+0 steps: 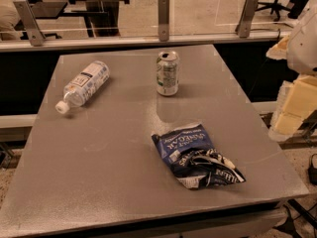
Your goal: Move 7up can near blue chip bag
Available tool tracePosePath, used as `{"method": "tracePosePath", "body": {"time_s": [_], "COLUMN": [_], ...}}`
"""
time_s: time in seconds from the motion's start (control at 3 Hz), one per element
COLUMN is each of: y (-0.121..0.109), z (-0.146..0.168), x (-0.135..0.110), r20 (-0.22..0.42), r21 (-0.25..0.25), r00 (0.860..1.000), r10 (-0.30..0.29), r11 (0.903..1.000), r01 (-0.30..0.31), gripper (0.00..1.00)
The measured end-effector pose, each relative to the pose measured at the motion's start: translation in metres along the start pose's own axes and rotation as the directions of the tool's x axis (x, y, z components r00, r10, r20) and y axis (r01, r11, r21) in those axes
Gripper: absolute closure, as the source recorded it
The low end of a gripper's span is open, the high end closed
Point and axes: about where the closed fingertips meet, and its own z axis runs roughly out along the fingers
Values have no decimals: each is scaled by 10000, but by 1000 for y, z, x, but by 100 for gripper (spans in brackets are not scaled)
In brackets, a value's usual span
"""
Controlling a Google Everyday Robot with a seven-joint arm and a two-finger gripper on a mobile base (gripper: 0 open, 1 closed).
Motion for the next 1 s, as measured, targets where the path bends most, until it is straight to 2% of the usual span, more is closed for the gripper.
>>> {"method": "tracePosePath", "body": {"time_s": [0.33,0.67,1.0], "y": [0,-9,-36], "z": [0,6,25], "x": [0,-11,-42], "r20": [1,334,1280], "r21": [2,48,-57], "r00": [10000,9994,9912], "r10": [0,36,345], "r11": [10000,10000,9994], "r01": [0,-37,-340], "gripper": [0,0,0]}}
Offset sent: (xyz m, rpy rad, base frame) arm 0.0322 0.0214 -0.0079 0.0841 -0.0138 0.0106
